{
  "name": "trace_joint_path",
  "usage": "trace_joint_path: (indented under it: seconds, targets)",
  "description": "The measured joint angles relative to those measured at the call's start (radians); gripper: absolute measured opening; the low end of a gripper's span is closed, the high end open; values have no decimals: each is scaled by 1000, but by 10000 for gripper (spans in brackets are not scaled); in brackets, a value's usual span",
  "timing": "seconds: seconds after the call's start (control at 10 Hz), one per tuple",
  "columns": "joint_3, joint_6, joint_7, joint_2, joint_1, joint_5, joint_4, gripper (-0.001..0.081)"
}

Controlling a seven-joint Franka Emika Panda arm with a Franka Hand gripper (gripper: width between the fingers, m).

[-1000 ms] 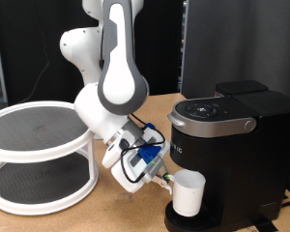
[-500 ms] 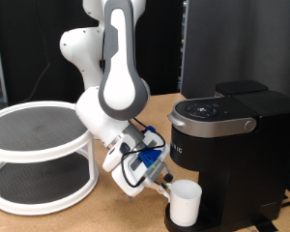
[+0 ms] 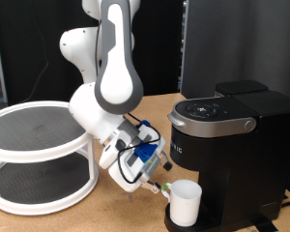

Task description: Make a cup of coffee with the keurig machine

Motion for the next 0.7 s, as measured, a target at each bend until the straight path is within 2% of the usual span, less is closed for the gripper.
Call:
trace_joint_path:
  seconds: [0.1,0.2,0.7]
  targets:
    - [-11,-35,45,-36,-14,-56,-19,764]
    - [-22,-59,87,-72,-27,-106,-37,799]
    - [-74,-102,303,-255,-79,-408,-109,807]
